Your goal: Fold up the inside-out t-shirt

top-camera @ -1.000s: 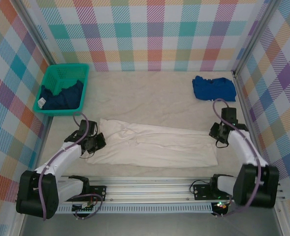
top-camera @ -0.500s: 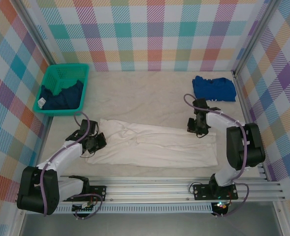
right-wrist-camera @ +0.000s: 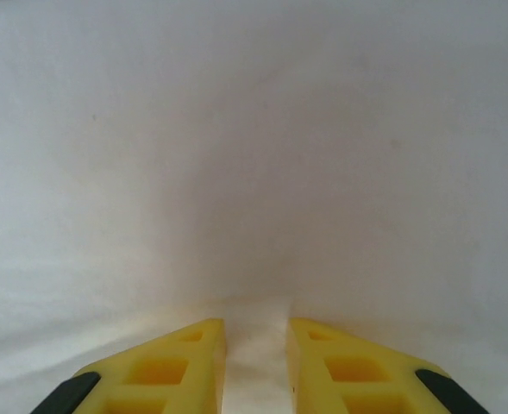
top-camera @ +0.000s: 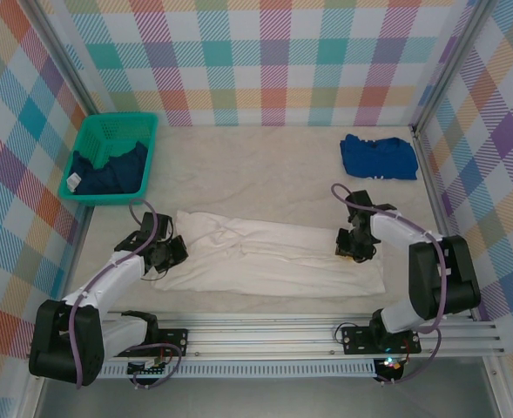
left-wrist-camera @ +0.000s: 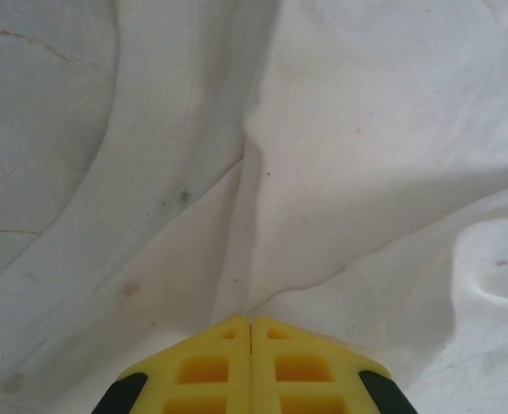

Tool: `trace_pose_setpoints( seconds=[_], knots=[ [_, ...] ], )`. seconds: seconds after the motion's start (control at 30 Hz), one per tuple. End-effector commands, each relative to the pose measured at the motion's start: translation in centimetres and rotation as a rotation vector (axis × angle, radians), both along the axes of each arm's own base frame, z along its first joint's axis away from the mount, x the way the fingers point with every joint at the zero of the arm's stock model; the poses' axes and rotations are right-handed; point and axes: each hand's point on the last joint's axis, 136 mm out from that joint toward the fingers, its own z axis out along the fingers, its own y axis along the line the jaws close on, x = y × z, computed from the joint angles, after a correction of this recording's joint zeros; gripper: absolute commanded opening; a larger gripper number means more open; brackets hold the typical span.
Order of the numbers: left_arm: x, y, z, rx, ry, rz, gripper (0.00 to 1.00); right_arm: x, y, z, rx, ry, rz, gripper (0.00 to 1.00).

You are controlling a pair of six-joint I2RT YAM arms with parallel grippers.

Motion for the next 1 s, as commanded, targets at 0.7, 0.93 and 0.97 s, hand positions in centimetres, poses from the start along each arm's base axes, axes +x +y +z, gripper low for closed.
trace_pose_setpoints(
  seconds=[0.7,0.93,0.97],
  knots=[
    [1.2,-1.3,5.7,-0.055,-0.252,-0.047,0.52,4.5,12.6,4.1,0.252,-0.258,0.313,0.34],
    [5.2,-9.2,8.4,-0.047,-0.368,-0.389,0.59,4.6,12.9,3.8,0.262,-0.245,0.317,0.35],
    [5.7,-9.7,8.1,-0.029,-0.36,-0.412,0.6,4.5,12.9,3.8,0.264,-0.244,0.317,0.35]
  ],
)
